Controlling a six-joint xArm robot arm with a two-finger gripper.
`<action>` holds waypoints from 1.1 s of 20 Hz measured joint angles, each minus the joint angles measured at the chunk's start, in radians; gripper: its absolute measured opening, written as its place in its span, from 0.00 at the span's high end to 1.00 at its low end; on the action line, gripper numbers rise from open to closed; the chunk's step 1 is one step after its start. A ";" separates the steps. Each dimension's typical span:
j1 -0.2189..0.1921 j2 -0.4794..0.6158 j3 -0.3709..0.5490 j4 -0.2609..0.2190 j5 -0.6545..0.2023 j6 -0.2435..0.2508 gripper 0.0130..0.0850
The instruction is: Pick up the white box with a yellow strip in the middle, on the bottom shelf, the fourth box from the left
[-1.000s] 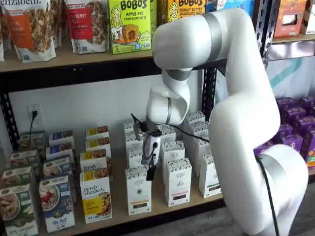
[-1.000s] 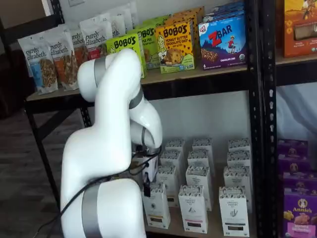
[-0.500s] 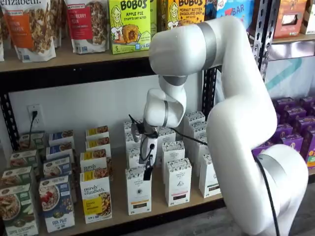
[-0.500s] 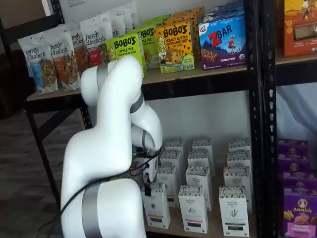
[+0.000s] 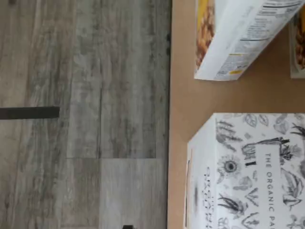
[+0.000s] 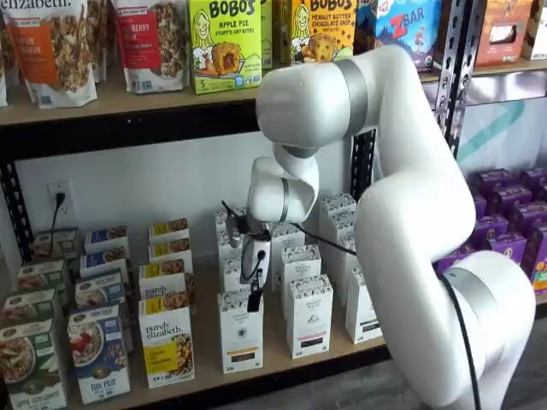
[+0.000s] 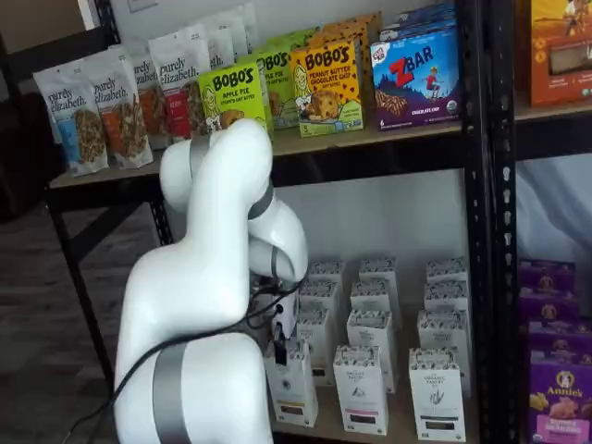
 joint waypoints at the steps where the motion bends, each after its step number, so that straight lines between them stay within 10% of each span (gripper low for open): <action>1: -0.002 0.014 -0.019 -0.006 0.004 0.004 0.00; 22: -0.003 0.184 -0.250 -0.144 0.087 0.130 0.00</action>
